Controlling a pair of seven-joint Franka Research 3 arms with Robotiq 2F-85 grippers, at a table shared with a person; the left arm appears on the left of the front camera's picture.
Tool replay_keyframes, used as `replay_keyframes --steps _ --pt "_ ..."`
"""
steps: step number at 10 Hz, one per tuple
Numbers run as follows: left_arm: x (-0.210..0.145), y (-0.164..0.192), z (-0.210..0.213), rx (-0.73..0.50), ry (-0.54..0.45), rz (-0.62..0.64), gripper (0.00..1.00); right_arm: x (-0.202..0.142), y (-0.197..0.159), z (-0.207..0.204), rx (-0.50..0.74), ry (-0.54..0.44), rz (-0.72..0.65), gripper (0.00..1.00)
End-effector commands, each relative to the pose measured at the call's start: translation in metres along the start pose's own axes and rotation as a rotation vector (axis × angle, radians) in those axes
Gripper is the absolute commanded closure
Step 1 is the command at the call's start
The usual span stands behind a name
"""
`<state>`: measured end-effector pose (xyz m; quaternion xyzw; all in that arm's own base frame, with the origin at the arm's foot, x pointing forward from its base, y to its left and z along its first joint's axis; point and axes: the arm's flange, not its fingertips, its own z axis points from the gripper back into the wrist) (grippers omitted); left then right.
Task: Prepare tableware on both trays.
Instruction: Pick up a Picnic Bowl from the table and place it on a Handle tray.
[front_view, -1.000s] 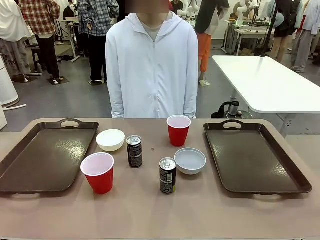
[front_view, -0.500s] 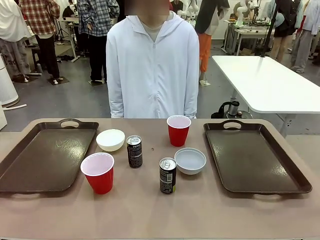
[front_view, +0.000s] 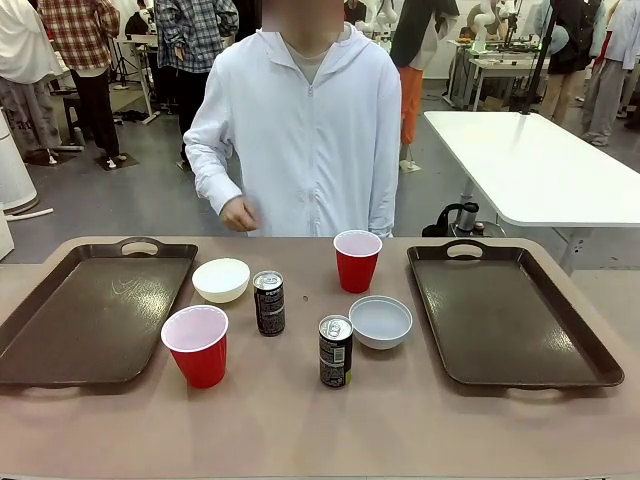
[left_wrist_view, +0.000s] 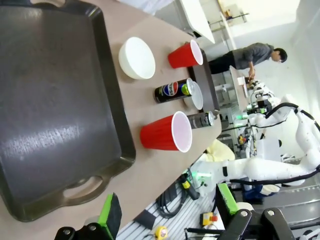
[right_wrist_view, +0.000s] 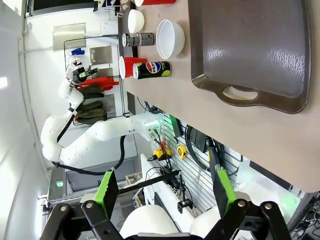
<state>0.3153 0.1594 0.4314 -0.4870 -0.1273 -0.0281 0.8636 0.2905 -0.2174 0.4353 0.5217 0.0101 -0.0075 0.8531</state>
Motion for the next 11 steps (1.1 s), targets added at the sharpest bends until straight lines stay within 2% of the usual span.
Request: replay_keyframes --steps 1,8,10,11 --pt "0.001 0.0 0.002 -0.016 -0.01 -0.007 0.0 0.0 -0.001 0.0 0.012 0.002 0.004 0.0" --pt "0.001 0.0 0.002 -0.016 -0.01 -0.007 0.0 0.0 0.0 -0.001 -0.001 0.002 0.0 0.0" --pt "0.001 0.0 0.002 -0.016 -0.01 -0.007 0.0 0.016 0.046 -0.038 -0.172 0.077 -0.063 0.0" --pt "0.001 0.0 0.002 -0.016 -0.01 -0.007 0.0 0.024 0.068 -0.057 -0.236 0.072 -0.074 0.0"
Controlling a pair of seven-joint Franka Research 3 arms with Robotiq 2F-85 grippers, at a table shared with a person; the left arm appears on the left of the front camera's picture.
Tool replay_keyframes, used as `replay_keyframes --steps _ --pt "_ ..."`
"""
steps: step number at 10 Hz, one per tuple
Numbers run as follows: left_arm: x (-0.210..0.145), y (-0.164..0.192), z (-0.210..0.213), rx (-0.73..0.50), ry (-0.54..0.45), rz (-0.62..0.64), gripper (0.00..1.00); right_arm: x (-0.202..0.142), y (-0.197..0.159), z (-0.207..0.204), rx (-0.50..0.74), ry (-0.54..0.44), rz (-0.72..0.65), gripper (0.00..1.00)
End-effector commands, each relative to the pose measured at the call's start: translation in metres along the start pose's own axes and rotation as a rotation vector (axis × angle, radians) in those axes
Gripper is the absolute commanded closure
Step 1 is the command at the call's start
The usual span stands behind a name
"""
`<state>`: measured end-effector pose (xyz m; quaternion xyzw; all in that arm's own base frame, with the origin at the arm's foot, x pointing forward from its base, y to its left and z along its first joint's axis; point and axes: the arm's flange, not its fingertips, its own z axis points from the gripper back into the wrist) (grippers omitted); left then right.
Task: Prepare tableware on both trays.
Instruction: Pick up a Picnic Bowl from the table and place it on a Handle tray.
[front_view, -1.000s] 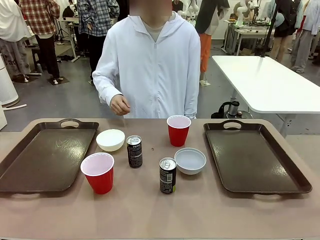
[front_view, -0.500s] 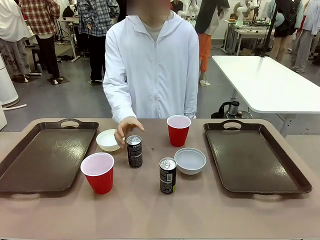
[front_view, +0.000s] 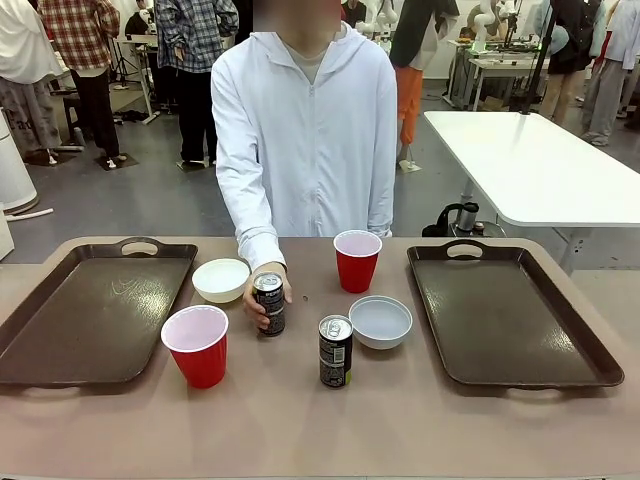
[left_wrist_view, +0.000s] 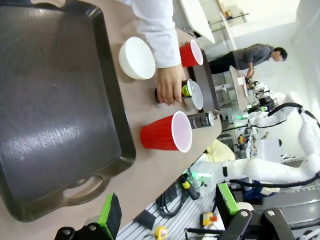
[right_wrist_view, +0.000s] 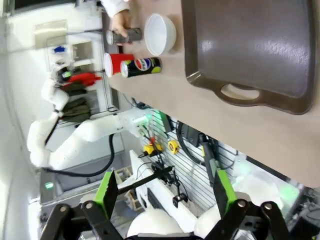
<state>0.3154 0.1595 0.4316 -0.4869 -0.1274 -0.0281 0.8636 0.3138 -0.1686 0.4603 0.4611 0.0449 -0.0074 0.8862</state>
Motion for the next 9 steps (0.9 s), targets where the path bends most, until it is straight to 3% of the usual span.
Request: replay_keyframes --steps 1,3,5,6,8,9 --pt "0.001 0.0 0.002 -0.017 -0.01 -0.007 0.0 0.014 0.051 -0.042 -0.181 0.027 -0.061 0.0" --pt "0.001 0.0 0.002 -0.017 -0.01 -0.007 0.0 0.057 0.1 -0.09 -0.395 0.045 -0.141 0.0" --pt "0.001 0.0 0.002 -0.017 -0.01 -0.007 0.0 0.086 0.138 -0.142 -0.534 0.034 -0.164 0.0" --pt "0.001 0.0 0.002 -0.017 -0.01 -0.007 0.0 0.096 0.154 -0.166 -0.62 -0.024 -0.184 0.0" --pt "0.001 0.0 0.002 -0.017 -0.01 -0.007 0.0 0.107 0.171 -0.188 -0.709 -0.103 -0.186 0.0" --pt "0.001 0.0 0.002 -0.017 -0.01 -0.007 0.0 0.104 0.173 -0.19 -0.691 -0.117 -0.167 0.0"
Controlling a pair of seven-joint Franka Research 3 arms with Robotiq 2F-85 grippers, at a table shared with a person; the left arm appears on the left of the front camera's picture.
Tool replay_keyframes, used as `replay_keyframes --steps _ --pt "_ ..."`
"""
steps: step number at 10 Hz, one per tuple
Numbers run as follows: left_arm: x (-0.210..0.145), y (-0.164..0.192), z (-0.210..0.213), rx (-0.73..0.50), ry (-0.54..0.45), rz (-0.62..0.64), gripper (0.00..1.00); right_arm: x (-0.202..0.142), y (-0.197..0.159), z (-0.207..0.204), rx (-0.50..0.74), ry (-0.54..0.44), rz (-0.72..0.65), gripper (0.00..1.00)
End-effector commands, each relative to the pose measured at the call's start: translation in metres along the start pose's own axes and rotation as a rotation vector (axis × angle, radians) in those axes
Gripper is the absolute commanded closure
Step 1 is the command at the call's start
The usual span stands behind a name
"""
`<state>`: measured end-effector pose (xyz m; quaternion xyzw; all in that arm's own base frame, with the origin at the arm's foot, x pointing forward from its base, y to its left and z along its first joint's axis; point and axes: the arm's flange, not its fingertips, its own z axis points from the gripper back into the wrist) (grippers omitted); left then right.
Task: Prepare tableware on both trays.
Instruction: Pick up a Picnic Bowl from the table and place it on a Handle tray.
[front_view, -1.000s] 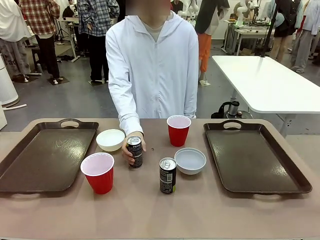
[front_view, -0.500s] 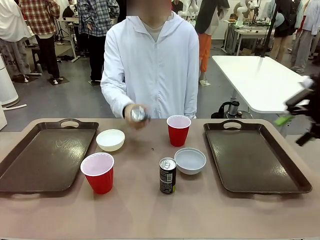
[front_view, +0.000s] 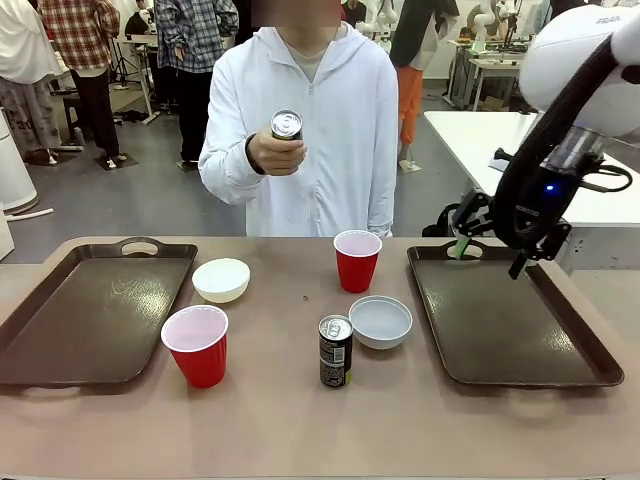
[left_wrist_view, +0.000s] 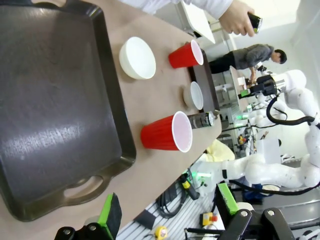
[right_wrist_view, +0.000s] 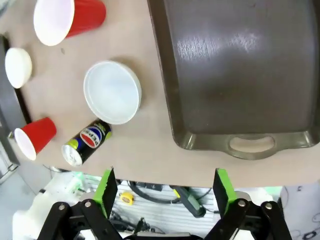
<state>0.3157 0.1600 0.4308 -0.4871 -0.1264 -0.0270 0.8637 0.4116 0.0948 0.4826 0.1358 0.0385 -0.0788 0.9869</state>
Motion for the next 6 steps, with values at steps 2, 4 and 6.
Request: replay_keyframes --steps 2,4,6 --pt "0.001 -0.001 0.002 -0.017 -0.011 -0.01 0.0 0.0 0.0 0.0 0.0 0.0 0.0 0.0" --pt "0.001 -0.001 0.002 -0.017 -0.011 -0.01 0.0 0.0 0.0 0.0 0.0 0.0 0.0 0.0" --pt "0.001 -0.001 0.002 -0.017 -0.011 -0.01 0.0 0.003 0.024 -0.017 -0.053 0.0 0.078 0.0"
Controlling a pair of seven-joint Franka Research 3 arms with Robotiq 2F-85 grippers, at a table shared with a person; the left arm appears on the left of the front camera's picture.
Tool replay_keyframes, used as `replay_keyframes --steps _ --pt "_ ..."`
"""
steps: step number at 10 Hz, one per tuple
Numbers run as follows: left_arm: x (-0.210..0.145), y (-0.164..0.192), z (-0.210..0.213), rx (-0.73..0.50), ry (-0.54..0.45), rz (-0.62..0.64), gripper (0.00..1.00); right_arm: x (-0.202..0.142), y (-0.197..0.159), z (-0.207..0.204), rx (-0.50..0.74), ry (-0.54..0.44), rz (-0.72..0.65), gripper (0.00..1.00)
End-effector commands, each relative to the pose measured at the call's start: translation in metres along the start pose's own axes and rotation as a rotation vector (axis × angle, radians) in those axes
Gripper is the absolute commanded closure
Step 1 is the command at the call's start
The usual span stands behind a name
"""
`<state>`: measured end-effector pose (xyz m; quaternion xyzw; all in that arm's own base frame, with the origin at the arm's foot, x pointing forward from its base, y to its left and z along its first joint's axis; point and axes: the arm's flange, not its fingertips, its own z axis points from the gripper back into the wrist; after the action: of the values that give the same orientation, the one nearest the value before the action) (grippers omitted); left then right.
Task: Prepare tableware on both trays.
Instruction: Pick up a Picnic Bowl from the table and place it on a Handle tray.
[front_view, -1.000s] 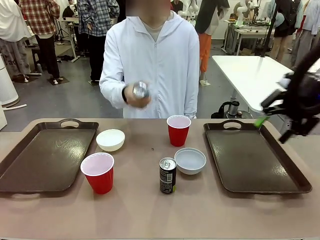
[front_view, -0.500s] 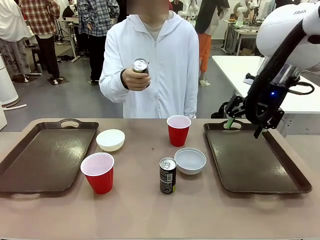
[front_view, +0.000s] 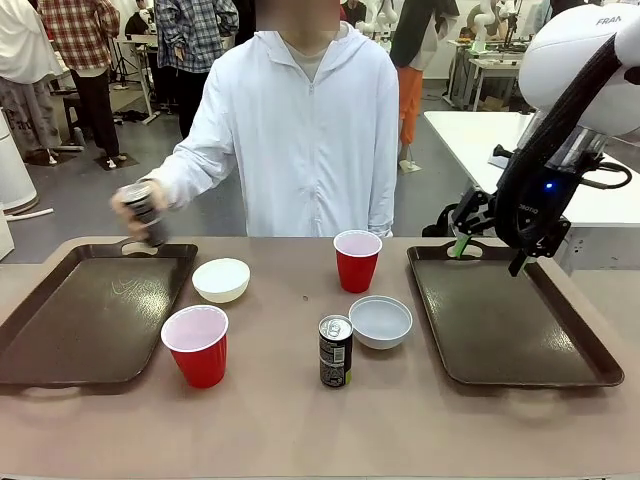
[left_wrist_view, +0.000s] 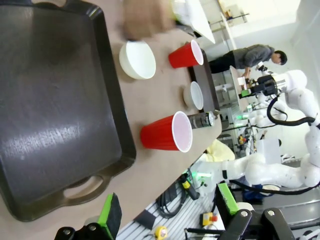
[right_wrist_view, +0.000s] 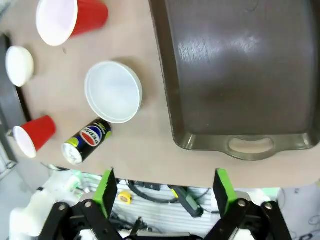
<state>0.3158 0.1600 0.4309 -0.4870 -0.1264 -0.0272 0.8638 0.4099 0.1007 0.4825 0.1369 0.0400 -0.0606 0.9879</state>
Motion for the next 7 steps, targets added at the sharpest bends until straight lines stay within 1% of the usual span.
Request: replay_keyframes --steps 1,3,5,7 --pt "0.001 -0.001 0.002 -0.017 -0.011 -0.01 0.0 0.015 0.037 -0.032 -0.096 -0.043 0.065 0.0" --pt "0.001 -0.001 0.002 -0.017 -0.011 -0.01 0.0 0.024 0.069 -0.066 -0.129 -0.014 0.121 0.0" --pt "0.001 -0.001 0.002 -0.017 -0.011 -0.01 0.0 0.037 0.08 -0.095 -0.136 -0.026 0.15 0.0" --pt "0.001 -0.001 0.002 -0.017 -0.011 -0.01 0.0 0.057 0.085 -0.119 -0.169 -0.048 0.178 0.0"
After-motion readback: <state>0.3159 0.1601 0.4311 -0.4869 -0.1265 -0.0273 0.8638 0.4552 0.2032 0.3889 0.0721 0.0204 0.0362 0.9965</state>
